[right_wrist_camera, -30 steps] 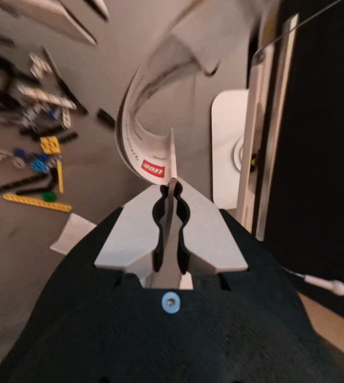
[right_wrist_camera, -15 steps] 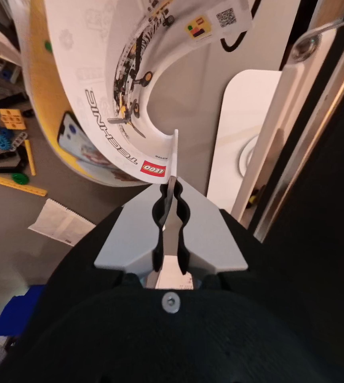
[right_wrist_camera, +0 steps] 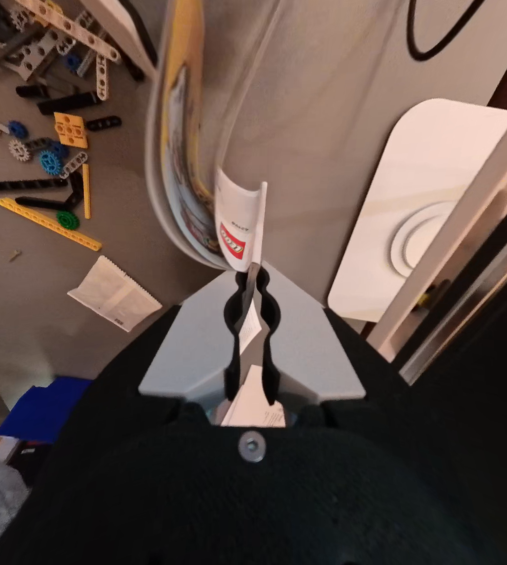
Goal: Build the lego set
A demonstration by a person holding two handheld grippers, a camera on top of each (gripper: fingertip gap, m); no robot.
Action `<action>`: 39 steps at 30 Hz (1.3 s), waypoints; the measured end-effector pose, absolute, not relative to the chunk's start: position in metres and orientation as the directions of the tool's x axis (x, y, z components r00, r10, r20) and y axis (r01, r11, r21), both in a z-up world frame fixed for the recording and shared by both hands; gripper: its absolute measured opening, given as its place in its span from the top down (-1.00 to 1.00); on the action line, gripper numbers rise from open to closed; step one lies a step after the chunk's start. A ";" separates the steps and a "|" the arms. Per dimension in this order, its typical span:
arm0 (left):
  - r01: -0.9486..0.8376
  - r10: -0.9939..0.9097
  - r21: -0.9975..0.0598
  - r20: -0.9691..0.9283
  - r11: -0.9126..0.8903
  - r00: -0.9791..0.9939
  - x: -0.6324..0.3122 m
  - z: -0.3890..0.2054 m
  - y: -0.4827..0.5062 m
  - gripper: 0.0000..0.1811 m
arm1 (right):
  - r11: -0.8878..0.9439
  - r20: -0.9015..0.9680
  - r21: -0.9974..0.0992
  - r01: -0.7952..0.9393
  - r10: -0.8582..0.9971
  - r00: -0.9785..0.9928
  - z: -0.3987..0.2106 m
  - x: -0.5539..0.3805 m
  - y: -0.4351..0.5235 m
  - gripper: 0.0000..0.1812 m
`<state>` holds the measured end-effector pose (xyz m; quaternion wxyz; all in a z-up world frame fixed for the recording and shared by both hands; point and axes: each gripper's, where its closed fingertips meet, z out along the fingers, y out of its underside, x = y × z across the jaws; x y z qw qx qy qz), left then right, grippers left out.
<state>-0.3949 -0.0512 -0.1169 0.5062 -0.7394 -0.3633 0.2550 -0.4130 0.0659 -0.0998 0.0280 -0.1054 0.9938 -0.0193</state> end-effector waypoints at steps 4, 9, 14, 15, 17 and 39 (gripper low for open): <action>0.241 0.761 -0.944 -0.015 -0.225 0.649 -0.382 -0.114 -0.045 -0.30 | 0.971 0.006 -0.040 -0.237 -0.237 -0.972 -0.096 -0.412 0.078 0.98; 0.219 0.728 -0.946 -0.026 -0.240 0.685 -0.385 -0.116 -0.035 0.00 | 0.967 0.065 -0.047 -0.251 -0.248 -0.967 -0.099 -0.418 0.076 0.98; 0.215 0.690 -0.962 0.040 -0.170 0.723 -0.396 -0.106 -0.040 1.00 | 0.974 0.129 -0.039 -0.222 -0.215 -0.968 -0.100 -0.443 0.072 0.95; 0.249 0.680 -0.957 0.083 -0.151 0.729 -0.399 -0.106 -0.042 1.00 | 0.973 0.129 -0.054 -0.225 -0.216 -0.968 -0.101 -0.446 0.069 0.94; 0.325 0.647 -0.939 0.178 -0.113 0.741 -0.402 -0.107 -0.045 1.00 | 0.969 0.145 -0.072 -0.235 -0.223 -0.964 -0.105 -0.452 0.063 0.91; 0.421 0.726 -0.903 0.229 -0.091 0.649 -0.434 -0.115 -0.064 1.00 | 0.982 0.545 -0.124 -0.143 -0.053 -0.837 -0.095 -0.472 0.129 0.64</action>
